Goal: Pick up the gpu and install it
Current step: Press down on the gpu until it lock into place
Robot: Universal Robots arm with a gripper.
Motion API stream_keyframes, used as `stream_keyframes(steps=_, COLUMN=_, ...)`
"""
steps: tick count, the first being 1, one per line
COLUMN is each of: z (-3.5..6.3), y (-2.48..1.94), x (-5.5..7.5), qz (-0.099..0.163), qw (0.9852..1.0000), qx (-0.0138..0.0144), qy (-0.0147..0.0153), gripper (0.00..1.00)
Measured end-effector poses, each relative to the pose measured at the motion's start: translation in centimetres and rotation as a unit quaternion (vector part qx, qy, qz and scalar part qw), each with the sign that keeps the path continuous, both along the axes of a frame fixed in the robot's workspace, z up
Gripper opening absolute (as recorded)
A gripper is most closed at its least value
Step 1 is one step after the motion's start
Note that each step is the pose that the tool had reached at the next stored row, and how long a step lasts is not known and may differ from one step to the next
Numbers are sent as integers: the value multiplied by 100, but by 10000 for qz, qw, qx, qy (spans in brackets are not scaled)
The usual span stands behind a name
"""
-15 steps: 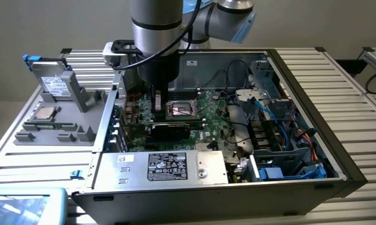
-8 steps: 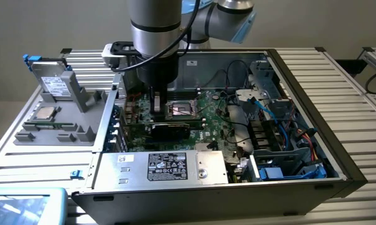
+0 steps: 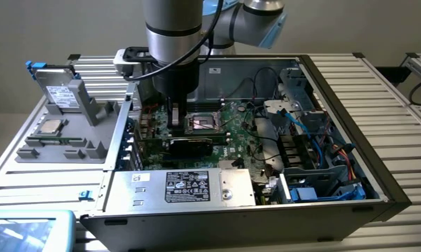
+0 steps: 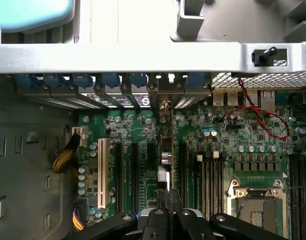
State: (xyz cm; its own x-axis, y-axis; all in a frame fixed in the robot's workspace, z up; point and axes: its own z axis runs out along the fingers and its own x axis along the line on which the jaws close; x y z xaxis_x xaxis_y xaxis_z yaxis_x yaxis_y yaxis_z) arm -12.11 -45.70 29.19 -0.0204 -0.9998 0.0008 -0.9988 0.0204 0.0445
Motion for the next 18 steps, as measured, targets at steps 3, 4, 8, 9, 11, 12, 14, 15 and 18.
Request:
stream_keyframes(steps=3, z=-6, y=-2, x=-19, qz=0, qw=10000, qx=0, qy=-14, gripper=12)
stream_keyframes(steps=4, z=-13, y=4, x=-38, qz=1, qw=10000, qx=1, qy=-34, gripper=12)
stream_keyframes(steps=8, z=-38, y=27, x=-94, qz=0, qw=9999, qx=-4, qy=-142, gripper=12)
stream_keyframes(steps=9, z=-48, y=33, x=-104, qz=0, qw=9999, qx=-4, qy=-160, gripper=12)
stream_keyframes(steps=11, z=-69, y=49, x=-126, qz=0, qw=9998, qx=-6, qy=-184, gripper=12)
stream_keyframes(steps=12, z=-82, y=56, x=-134, qz=0, qw=9998, qx=-6, qy=-192, gripper=12)
stream_keyframes(steps=14, z=-108, y=66, x=-146, qz=0, qw=9998, qx=-8, qy=-203, gripper=12)
stream_keyframes(steps=15, z=-122, y=72, x=-151, qz=0, qw=9998, qx=-8, qy=-209, gripper=12)
stream_keyframes(steps=18, z=-146, y=96, x=-174, qz=0, qw=9998, qx=-8, qy=-216, gripper=12)
